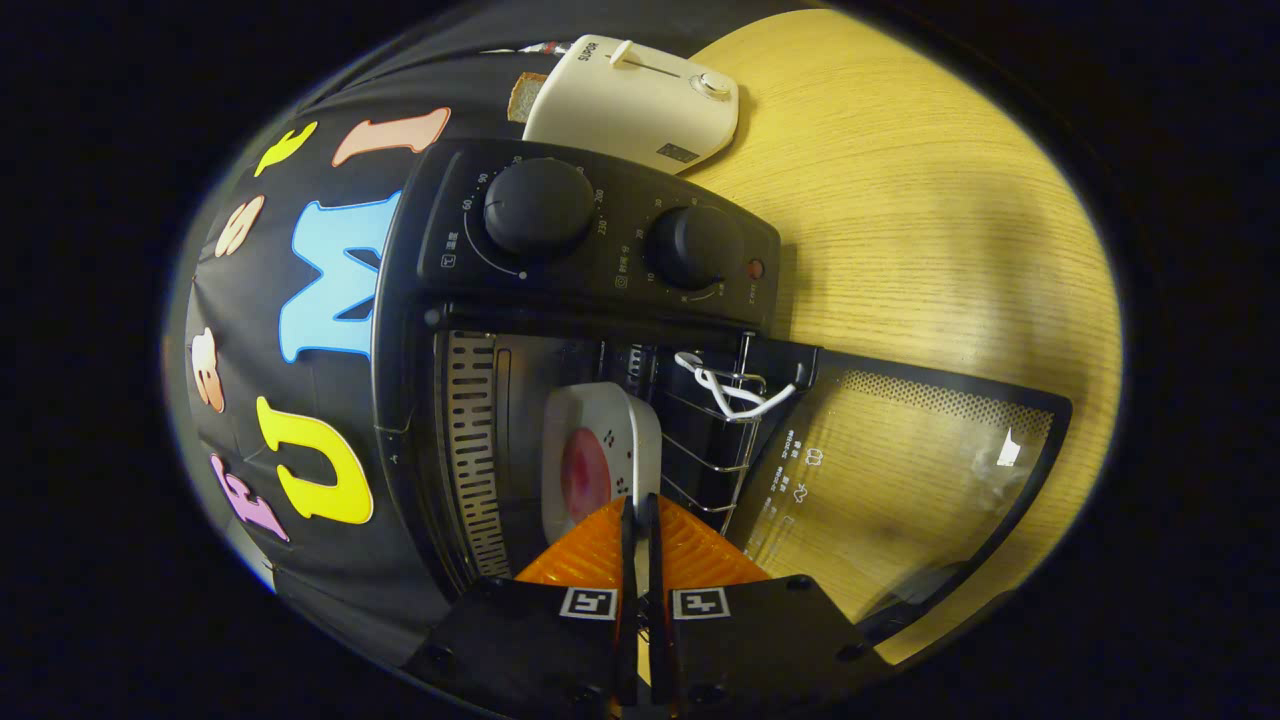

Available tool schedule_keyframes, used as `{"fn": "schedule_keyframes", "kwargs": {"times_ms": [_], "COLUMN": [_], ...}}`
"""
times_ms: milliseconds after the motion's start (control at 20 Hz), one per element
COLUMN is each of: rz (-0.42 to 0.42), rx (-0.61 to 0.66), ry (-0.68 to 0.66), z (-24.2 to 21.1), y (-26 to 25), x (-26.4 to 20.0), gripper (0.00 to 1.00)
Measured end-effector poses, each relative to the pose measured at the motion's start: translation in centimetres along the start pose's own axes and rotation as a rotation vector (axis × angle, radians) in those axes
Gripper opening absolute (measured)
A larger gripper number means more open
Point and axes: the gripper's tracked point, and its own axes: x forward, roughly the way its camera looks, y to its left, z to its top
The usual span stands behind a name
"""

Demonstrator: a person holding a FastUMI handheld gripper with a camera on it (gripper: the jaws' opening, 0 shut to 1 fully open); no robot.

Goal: Open the toaster oven, put the food inside, and close the toaster oven door.

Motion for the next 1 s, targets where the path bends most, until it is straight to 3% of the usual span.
{"fn": "schedule_keyframes", "kwargs": {"times_ms": [100,150,250,350,600,1000], "rz": [0.040,0.073,0.102,0.094,0.109,0.126], "rx": [-0.013,-0.028,-0.103,-0.213,-0.487,-1.071], "ry": [0.017,0.028,0.036,0.062,0.173,0.284], "z": [-0.6,-1.0,-1.4,-2.1,-5.0,-7.7], "y": [0.7,1.5,2.4,2.4,1.5,-2.9], "x": [-0.1,-0.4,-1.4,-2.7,-6.7,-13.1], "gripper": [0.09,0.21,0.68,0.98,0.97,0.97]}}
